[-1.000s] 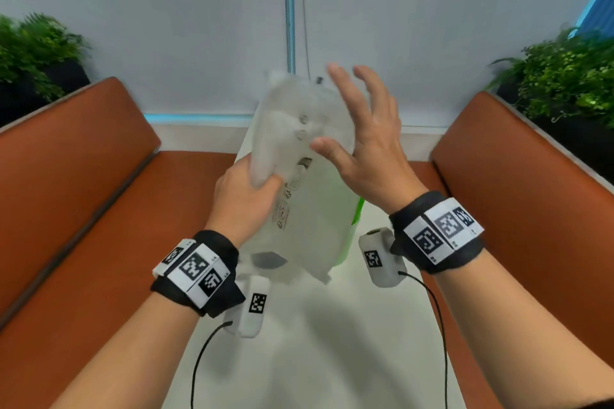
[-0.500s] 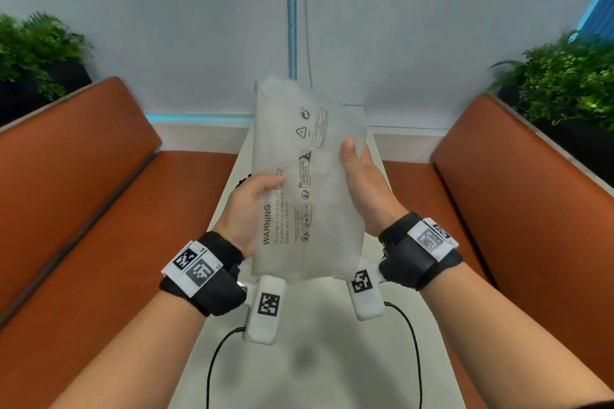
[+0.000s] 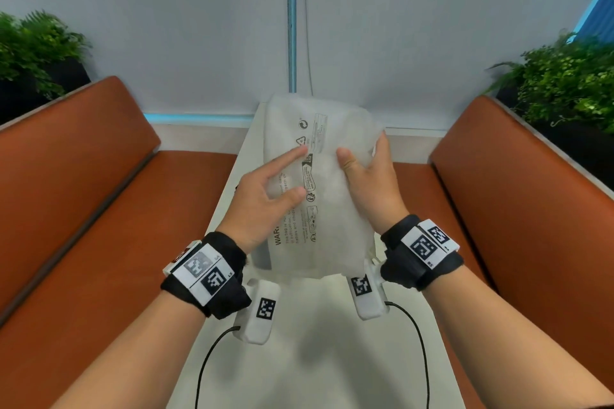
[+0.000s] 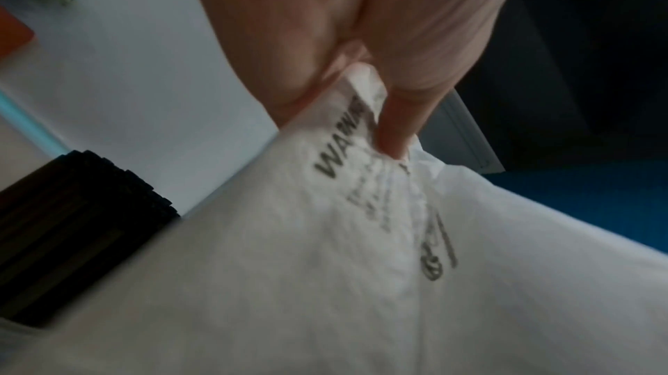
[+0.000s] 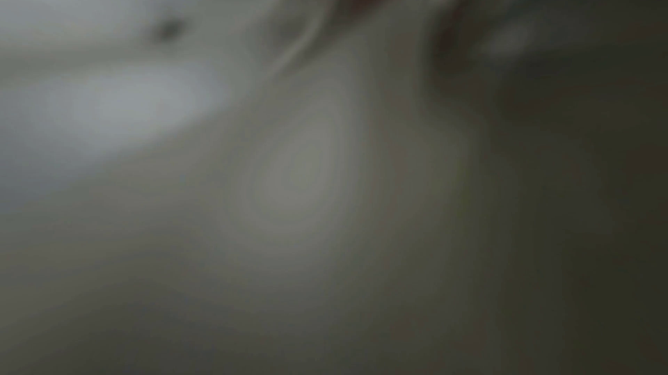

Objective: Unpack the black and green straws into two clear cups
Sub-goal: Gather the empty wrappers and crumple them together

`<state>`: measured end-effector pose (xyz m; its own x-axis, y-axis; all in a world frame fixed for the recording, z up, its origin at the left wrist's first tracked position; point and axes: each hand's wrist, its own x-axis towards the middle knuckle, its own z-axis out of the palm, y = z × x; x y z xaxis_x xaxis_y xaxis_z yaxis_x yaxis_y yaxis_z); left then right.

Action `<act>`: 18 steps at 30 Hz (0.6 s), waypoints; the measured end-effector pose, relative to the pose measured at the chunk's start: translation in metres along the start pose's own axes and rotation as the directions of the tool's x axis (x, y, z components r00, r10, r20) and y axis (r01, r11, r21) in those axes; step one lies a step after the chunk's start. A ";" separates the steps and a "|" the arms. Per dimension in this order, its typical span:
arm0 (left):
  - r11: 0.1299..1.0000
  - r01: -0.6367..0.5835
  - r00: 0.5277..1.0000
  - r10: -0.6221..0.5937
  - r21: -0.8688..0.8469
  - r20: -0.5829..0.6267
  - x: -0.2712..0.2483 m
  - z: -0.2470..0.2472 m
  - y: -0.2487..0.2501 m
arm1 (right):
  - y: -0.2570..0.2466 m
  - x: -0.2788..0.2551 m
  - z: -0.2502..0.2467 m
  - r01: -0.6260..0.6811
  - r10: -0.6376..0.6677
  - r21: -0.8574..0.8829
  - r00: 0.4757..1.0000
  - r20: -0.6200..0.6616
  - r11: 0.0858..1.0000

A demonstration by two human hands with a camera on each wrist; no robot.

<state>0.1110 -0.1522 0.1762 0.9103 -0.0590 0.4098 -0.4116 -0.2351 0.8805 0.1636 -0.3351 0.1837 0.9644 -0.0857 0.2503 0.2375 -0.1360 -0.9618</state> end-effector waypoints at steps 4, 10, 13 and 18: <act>0.990 0.132 0.985 -0.125 0.050 -0.122 0.006 -0.007 0.001 | 0.003 -0.004 -0.013 -0.065 -0.041 0.290 0.937 0.346 0.955; 0.974 0.217 0.972 -0.208 0.073 -0.113 0.008 -0.014 0.004 | -0.004 -0.006 -0.028 0.169 -0.159 0.039 0.788 0.595 0.985; 0.955 0.246 0.968 -0.235 0.164 -0.083 0.009 -0.015 0.004 | -0.004 -0.004 -0.028 0.214 -0.066 -0.205 0.829 0.556 0.955; 0.825 0.201 0.979 -0.185 0.529 -0.082 0.005 -0.010 0.003 | 0.002 -0.006 -0.016 0.328 -0.142 -0.629 0.934 0.328 0.705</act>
<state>0.1139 -0.1435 0.1831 0.9640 0.0656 0.2577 -0.1335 -0.7188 0.6823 0.1564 -0.3510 0.1820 0.9052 0.2634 0.3334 0.4105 -0.7449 -0.5260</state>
